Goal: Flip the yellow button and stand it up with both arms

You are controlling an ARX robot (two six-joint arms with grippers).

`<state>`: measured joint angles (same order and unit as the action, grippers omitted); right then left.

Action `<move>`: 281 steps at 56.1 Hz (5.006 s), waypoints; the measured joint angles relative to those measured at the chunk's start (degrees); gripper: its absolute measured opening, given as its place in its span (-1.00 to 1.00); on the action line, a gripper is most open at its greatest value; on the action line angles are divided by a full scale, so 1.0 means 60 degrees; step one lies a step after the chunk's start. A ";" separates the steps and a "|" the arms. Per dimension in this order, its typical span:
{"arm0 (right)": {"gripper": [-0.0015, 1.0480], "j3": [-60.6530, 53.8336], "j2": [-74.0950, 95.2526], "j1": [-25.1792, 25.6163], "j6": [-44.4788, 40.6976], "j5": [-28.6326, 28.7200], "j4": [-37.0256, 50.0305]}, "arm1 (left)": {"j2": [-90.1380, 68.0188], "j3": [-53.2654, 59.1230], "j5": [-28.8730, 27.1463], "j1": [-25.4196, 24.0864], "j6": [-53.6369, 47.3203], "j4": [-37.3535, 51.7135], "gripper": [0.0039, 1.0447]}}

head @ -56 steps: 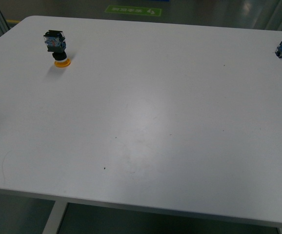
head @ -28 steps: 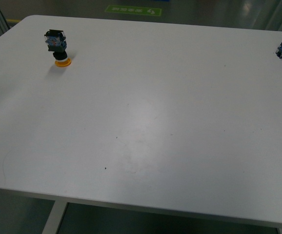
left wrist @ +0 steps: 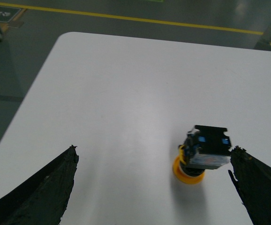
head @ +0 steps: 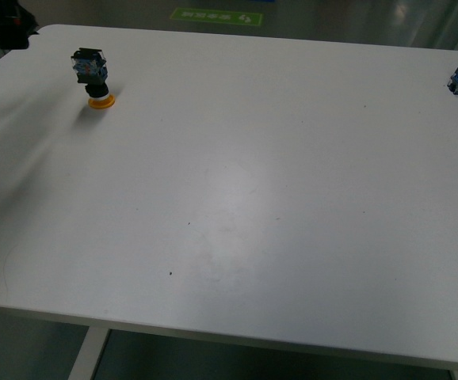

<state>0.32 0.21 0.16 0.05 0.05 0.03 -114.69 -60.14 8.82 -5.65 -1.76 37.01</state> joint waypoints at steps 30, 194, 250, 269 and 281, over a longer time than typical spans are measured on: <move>0.86 0.0000 0.0000 0.0000 0.0000 0.0000 0.0000 | -0.1399 -0.1654 -0.0535 0.0871 0.0051 -0.0860 0.87; 0.86 0.0000 0.0004 0.0000 0.0000 0.0000 0.0000 | 0.0044 0.0546 0.2368 0.5530 1.5362 0.7049 -0.33; 0.86 0.2189 0.8779 -0.2936 0.8065 0.2557 0.6987 | 0.0066 0.0623 0.2364 0.5686 1.5387 0.7023 -0.33; 0.86 0.4914 1.2320 -0.3763 0.8182 0.1592 0.7428 | 0.0066 0.0623 0.2364 0.5686 1.5387 0.7023 -0.33; 0.86 0.6175 1.3304 -0.3486 0.7934 0.1504 0.7133 | 0.0066 0.0623 0.2350 0.5686 1.5391 0.7023 -0.33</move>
<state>37.36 80.03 -20.75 47.66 9.08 42.83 -114.30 -56.40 22.92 28.47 90.59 79.15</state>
